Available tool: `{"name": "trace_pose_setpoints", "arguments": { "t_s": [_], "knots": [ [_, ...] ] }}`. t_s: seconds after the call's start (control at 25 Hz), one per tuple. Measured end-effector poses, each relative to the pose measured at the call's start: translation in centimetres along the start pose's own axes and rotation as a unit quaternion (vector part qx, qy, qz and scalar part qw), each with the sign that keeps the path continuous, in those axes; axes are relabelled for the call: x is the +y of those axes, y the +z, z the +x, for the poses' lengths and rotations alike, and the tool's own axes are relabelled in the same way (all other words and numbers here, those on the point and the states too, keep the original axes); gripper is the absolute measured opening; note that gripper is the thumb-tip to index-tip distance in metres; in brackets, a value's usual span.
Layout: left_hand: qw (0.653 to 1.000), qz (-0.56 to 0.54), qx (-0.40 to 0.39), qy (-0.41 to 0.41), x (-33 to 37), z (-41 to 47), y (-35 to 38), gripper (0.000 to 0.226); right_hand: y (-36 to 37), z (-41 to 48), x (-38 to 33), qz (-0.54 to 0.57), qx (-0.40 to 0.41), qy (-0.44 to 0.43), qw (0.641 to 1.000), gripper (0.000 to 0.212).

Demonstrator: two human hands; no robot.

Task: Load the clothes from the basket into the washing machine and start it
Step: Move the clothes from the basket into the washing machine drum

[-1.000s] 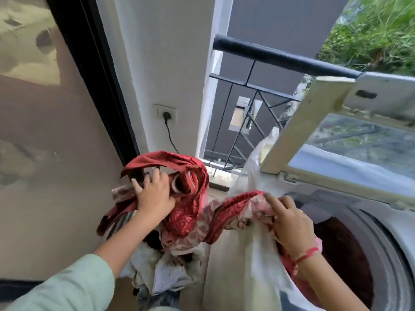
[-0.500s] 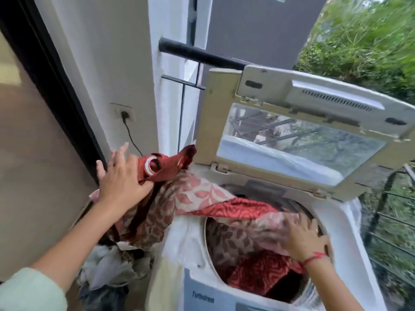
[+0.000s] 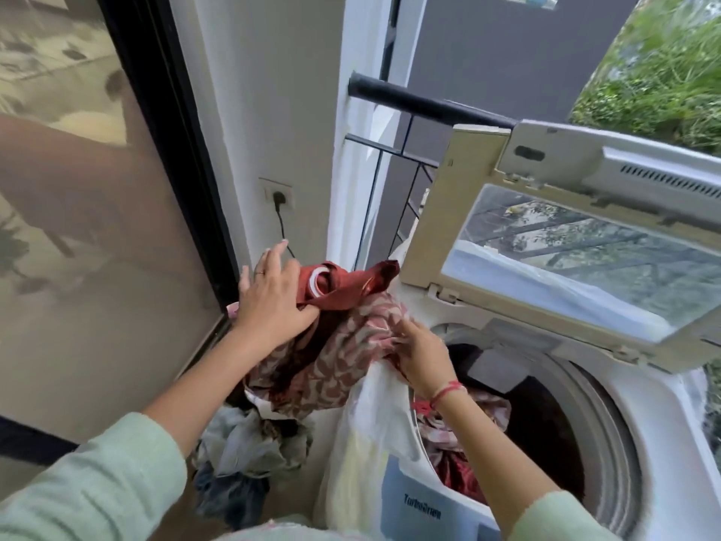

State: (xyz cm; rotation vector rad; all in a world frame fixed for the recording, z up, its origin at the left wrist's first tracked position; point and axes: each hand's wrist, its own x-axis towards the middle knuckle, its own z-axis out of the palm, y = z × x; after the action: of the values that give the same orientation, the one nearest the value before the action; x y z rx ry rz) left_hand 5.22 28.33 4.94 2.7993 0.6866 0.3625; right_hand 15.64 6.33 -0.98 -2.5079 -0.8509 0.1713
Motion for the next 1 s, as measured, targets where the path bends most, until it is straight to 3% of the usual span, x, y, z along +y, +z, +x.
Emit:
{"name": "trace_pose_setpoints", "arguments": {
  "t_s": [0.08, 0.16, 0.28, 0.32, 0.36, 0.4, 0.48, 0.52, 0.56, 0.6, 0.68, 0.76, 0.84, 0.92, 1.0],
  "knots": [
    [1.0, -0.006, 0.008, 0.003, 0.3, 0.1, -0.5, 0.055, -2.5, -1.5, 0.6, 0.014, 0.066, -0.003, 0.998, 0.035],
    [0.999, -0.006, 0.031, 0.007, 0.3, 0.1, -1.4, 0.057, -7.8, -3.7, 2.9, 0.049, 0.191, 0.026, 0.98, 0.024],
    [0.998, -0.008, 0.063, -0.003, 0.8, -0.2, -2.5, 0.06, -17.4, -10.0, 9.7, 0.012, 0.409, 0.137, 0.902, 0.02],
    [0.998, -0.012, 0.069, -0.001, 1.3, -0.4, -2.7, 0.06, -19.2, -11.8, 12.2, -0.031, 0.445, 0.19, 0.874, 0.02],
    [0.997, -0.012, 0.073, 0.005, 2.1, -0.5, -2.8, 0.059, -20.0, -13.3, 13.6, -0.068, 0.435, 0.232, 0.868, 0.019],
    [0.997, -0.011, 0.071, 0.012, 3.0, -0.6, -2.8, 0.058, -19.4, -13.9, 15.0, -0.093, 0.356, 0.252, 0.895, 0.018],
    [0.998, -0.008, 0.053, 0.026, 4.8, -1.1, -2.6, 0.056, -16.2, -14.2, 15.7, -0.153, 0.041, 0.214, 0.964, 0.02],
    [0.998, -0.007, 0.046, 0.032, 5.5, -1.3, -2.4, 0.055, -14.8, -13.9, 15.1, -0.178, -0.101, 0.2, 0.958, 0.02],
    [0.998, -0.004, 0.041, 0.037, 5.9, -1.6, -2.1, 0.055, -13.8, -13.2, 14.0, -0.176, -0.164, 0.201, 0.95, 0.022],
    [0.999, -0.002, 0.039, 0.038, 5.9, -1.8, -2.0, 0.056, -12.9, -12.2, 13.0, -0.148, -0.151, 0.189, 0.959, 0.033],
    [0.999, -0.007, 0.04, 0.023, 5.3, -2.0, -2.1, 0.057, -10.6, -9.5, 10.2, -0.096, -0.038, 0.104, 0.989, 0.063],
    [0.999, -0.015, 0.048, 0.004, 4.0, -1.7, -2.7, 0.058, -7.8, -6.3, 5.2, -0.107, -0.043, -0.009, 0.993, 0.092],
    [0.998, -0.014, 0.064, -0.009, 2.7, -1.0, -3.3, 0.061, -4.4, -3.0, 0.9, -0.132, -0.107, -0.049, 0.984, 0.11],
    [0.997, -0.011, 0.076, -0.018, 1.5, -0.4, -3.8, 0.062, -1.4, -0.2, -1.2, -0.116, -0.154, 0.004, 0.981, 0.115],
    [0.997, -0.009, 0.074, -0.021, 0.4, 0.0, -3.9, 0.062, 1.4, 0.9, -1.7, -0.072, -0.123, 0.039, 0.989, 0.086]
  ]
}}
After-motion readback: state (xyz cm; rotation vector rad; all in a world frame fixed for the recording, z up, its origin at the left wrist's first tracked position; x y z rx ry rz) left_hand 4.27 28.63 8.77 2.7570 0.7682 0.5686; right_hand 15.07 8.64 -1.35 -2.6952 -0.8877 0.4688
